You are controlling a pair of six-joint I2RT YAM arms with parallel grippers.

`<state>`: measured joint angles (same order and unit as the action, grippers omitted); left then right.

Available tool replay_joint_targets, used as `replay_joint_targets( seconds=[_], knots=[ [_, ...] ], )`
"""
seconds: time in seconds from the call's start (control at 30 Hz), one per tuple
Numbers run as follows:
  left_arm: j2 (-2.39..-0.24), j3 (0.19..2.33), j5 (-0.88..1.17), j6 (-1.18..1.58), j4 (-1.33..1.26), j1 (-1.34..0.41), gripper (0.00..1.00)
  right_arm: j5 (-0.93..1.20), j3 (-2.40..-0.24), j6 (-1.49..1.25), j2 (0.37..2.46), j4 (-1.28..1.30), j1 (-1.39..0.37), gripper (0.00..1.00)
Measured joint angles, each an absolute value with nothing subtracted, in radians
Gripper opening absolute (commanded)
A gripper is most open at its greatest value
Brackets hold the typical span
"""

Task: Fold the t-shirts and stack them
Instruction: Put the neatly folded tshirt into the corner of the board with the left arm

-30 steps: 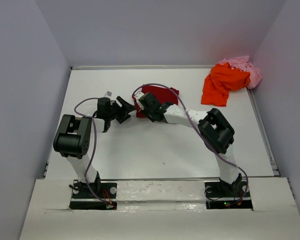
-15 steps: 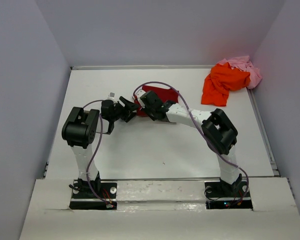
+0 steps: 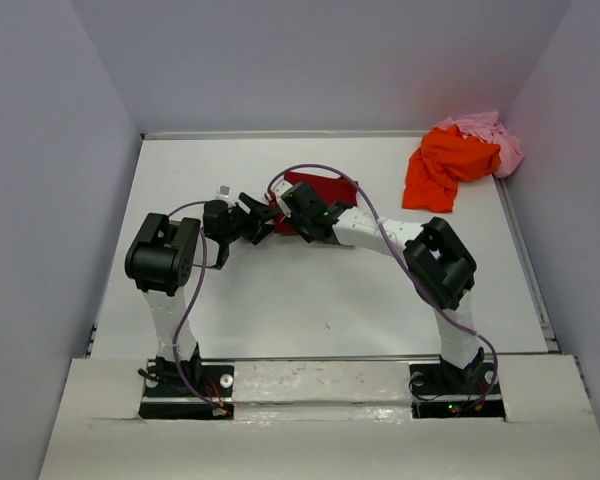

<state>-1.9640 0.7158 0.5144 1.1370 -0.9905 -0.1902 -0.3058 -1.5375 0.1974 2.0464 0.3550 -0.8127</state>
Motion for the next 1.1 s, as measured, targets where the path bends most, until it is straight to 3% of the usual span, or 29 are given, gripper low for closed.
replay_joint_targets(
  seconds=[0.57, 1.1],
  knots=[
    [-1.842, 0.709, 0.492, 1.138, -0.918, -0.181, 0.79, -0.303, -1.538, 0.185, 2.046, 0.358, -0.813, 0.00],
    [-1.873, 0.717, 0.496, 1.085, -0.838, -0.181, 0.79, -0.302, -1.538, 0.182, 2.046, 0.360, -0.813, 0.00]
  ],
)
